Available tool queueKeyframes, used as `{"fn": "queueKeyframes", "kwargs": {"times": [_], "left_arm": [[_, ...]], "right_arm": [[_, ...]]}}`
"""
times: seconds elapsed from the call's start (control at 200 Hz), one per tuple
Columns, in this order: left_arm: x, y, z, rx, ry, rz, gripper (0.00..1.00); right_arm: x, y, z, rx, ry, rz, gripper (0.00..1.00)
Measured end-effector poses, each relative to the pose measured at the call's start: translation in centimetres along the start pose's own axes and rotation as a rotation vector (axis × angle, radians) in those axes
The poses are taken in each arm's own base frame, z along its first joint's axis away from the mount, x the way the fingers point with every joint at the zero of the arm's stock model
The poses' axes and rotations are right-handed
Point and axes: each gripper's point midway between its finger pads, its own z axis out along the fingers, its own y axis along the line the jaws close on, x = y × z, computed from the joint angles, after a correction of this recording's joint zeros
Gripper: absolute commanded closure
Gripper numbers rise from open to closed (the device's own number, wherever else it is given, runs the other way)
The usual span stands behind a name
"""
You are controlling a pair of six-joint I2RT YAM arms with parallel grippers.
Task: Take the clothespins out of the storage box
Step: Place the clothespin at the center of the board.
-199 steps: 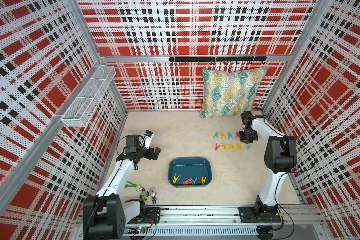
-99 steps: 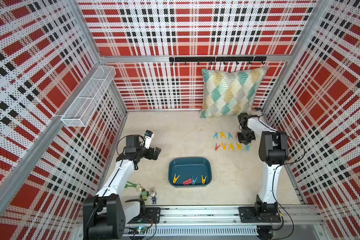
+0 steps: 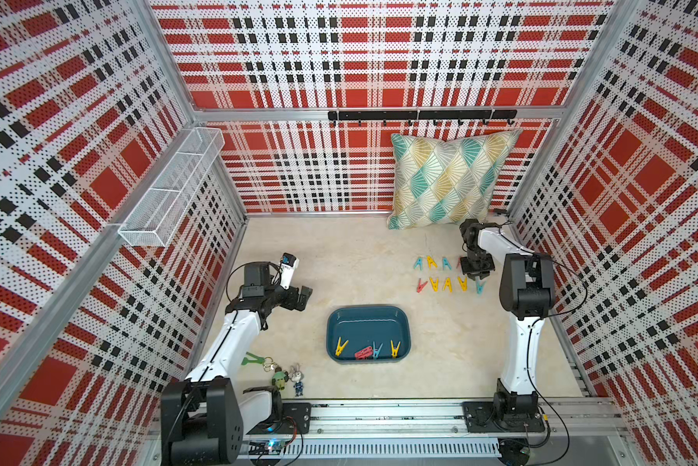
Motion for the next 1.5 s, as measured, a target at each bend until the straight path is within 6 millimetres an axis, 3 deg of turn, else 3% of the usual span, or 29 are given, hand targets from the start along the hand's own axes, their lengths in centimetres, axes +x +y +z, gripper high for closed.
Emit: {"fn": "queueKeyframes", "kwargs": {"times": [0.12,0.215,0.316,0.416,0.571,0.706,0.862,1.077,1.338,1.503], "left_arm": [[0.0,0.0,0.0,0.0,0.0,0.0,0.0],[0.0,0.0,0.0,0.0,0.0,0.0,0.0],[0.0,0.0,0.0,0.0,0.0,0.0,0.0],[0.0,0.0,0.0,0.0,0.0,0.0,0.0],[0.0,0.0,0.0,0.0,0.0,0.0,0.0],[0.0,0.0,0.0,-0.001,0.002,0.0,0.0],[0.1,-0.1,0.2,0.005,0.007,0.002,0.0],[0.2,-0.3,0.3,0.009,0.01,0.007,0.0],[0.3,0.1,0.3,-0.008,0.014,0.0,0.0],[0.5,1.7,-0.1,-0.047,0.013,-0.038,0.0]], "right_arm": [[-0.3,-0.1,-0.4,0.002,-0.013,0.004,0.7],[-0.5,-0.1,-1.9,-0.012,-0.042,0.015,0.7],[-0.9,-0.2,-5.3,-0.056,-0.118,0.045,0.69],[-0.8,0.5,-10.6,-0.144,-0.24,0.067,0.65],[2.0,5.1,-19.4,-0.333,-0.433,-0.003,0.6],[6.4,11.7,-23.2,-0.485,-0.478,-0.17,0.6],[12.8,19.7,-23.3,-0.583,-0.401,-0.41,0.58],[20.5,27.8,-21.5,-0.631,-0.272,-0.651,0.55],[25.7,36.6,-19.6,-0.735,-0.183,-0.718,0.46],[27.2,40.6,-19.0,-0.768,-0.172,-0.74,0.39]]}}
